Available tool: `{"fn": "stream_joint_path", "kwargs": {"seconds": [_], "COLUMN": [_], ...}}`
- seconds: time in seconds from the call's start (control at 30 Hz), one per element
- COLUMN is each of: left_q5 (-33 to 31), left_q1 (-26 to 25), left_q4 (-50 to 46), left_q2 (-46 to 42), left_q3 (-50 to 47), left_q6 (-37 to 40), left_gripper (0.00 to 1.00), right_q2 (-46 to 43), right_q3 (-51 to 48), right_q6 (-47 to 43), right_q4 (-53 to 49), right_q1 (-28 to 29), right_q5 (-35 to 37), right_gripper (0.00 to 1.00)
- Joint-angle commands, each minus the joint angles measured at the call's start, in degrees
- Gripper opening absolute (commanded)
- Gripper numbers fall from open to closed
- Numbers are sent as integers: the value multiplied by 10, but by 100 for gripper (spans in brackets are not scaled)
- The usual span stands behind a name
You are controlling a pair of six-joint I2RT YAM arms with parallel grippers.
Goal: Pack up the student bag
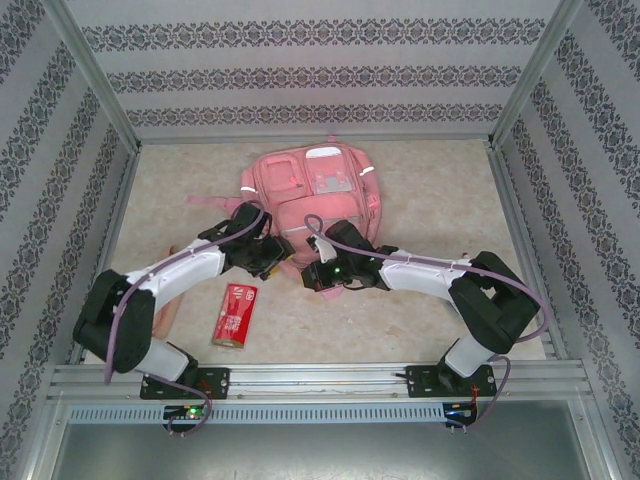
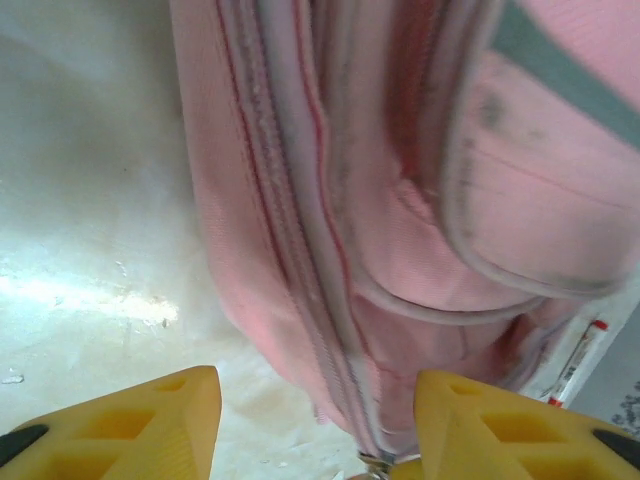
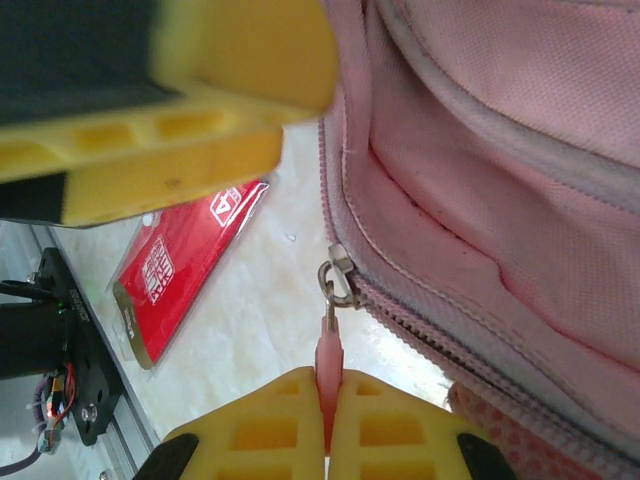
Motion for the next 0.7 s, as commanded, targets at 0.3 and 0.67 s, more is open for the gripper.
{"fn": "stream_joint_path", "kwargs": {"seconds": [0.3, 0.67], "left_q5": [-29, -52], "left_q1": [-41, 23], "left_q4": [99, -20], "left_q2": [60, 41], "left_q3": [-40, 30], "left_q6": [-53, 141], "left_gripper": [38, 0], "right_q2": [3, -24], "right_q3": [1, 23], "right_q6": [1, -97], "right_q4": [12, -254], "right_q1": [21, -88], "right_q5": [5, 147], "right_gripper": [0, 0]}}
